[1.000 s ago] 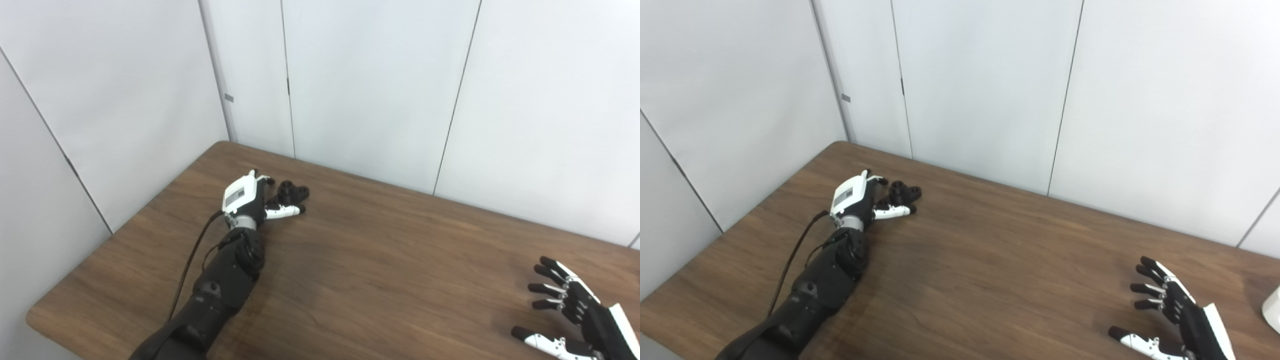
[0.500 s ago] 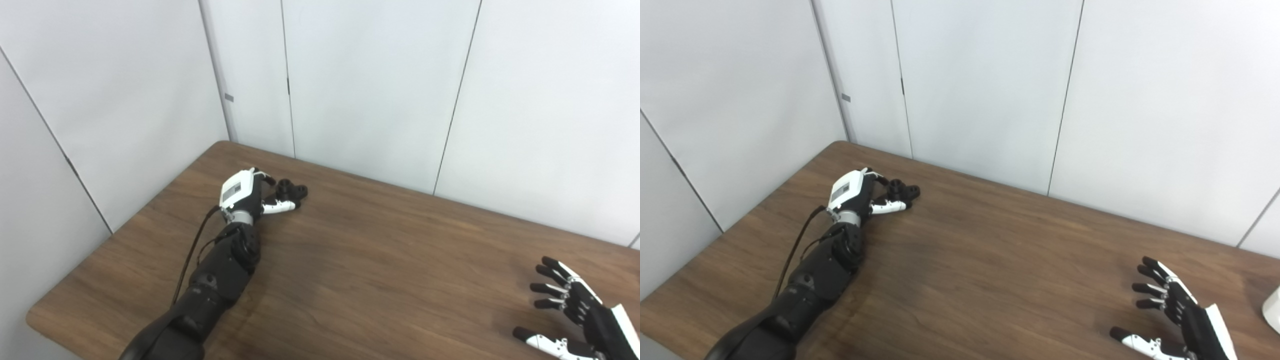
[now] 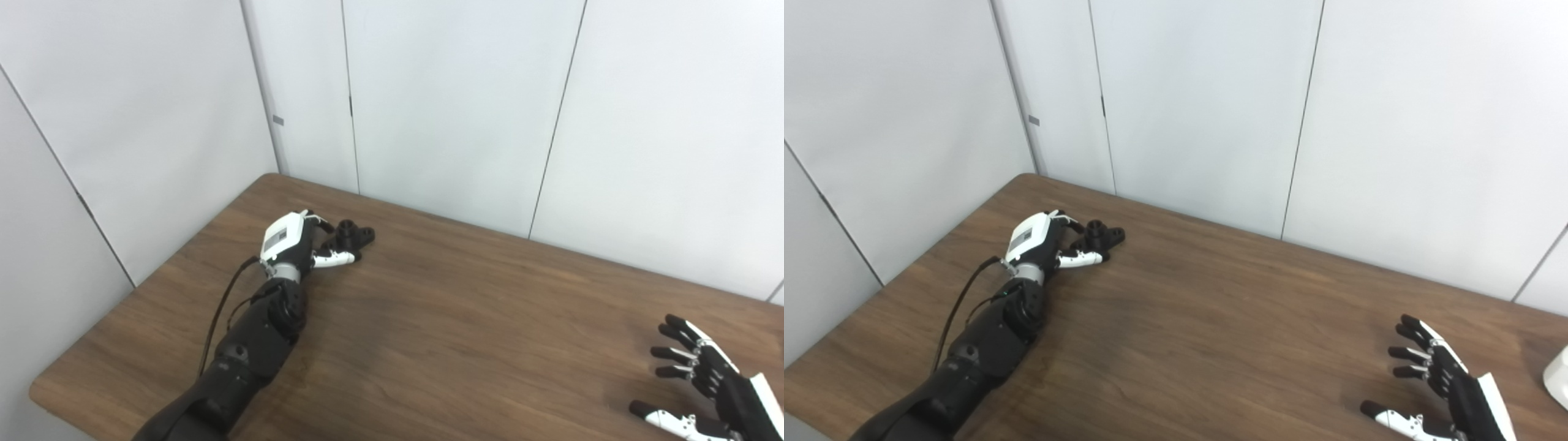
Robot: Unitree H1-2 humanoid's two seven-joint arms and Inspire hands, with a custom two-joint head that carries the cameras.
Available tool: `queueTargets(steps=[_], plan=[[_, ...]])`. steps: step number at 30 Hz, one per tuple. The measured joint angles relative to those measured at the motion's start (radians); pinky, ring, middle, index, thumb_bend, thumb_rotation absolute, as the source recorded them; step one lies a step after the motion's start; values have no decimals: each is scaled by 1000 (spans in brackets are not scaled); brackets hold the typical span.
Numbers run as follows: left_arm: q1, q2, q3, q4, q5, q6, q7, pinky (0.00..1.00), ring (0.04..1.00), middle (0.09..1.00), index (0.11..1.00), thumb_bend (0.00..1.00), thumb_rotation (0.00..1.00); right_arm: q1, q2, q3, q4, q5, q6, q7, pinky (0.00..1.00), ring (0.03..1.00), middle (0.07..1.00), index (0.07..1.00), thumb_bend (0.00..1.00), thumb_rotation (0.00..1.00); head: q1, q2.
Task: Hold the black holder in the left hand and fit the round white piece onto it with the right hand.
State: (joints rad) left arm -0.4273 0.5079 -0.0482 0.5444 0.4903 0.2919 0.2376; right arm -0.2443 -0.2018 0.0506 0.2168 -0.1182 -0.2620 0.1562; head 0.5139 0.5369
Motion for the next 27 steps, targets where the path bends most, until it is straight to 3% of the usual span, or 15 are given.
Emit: queueTargets(steps=[8, 12, 13, 14, 16, 21, 27], plan=[[16, 9, -11, -25, -1, 2, -11, 987, 1000, 940, 660, 838, 308, 0, 0, -1, 1, 2, 2, 0, 635, 746, 848, 875, 635, 0, -5, 6], [15, 9, -13, -15, -4, -5, -11, 957, 1000, 920, 623, 808, 150, -1, 0, -3, 3, 3, 2, 0, 630, 741, 844, 873, 627, 0, -11, 9], [13, 9, -11, -7, -10, -19, -8, 955, 998, 911, 559, 669, 108, -1, 0, -3, 3, 4, 2, 0, 629, 740, 845, 873, 626, 0, -14, 9], [11, 8, -9, 8, -16, -37, 0, 947, 987, 895, 518, 583, 79, -1, 0, -4, 3, 5, 2, 0, 628, 738, 843, 871, 624, 0, -17, 11], [4, 5, -4, 48, -26, -83, 39, 945, 965, 865, 494, 539, 60, 0, 0, -4, 1, 5, 2, 0, 628, 737, 842, 870, 617, 0, -18, 12], [-2, -41, 5, 128, -34, -186, 169, 928, 927, 837, 486, 525, 58, 9, -5, -6, -8, 5, 5, 0, 627, 734, 836, 862, 611, 0, -21, 15], [-18, -42, -5, 170, -34, -229, 200, 906, 917, 827, 486, 524, 57, 30, -5, -6, -36, 5, 29, 0, 632, 741, 840, 869, 603, 0, -25, 17]])
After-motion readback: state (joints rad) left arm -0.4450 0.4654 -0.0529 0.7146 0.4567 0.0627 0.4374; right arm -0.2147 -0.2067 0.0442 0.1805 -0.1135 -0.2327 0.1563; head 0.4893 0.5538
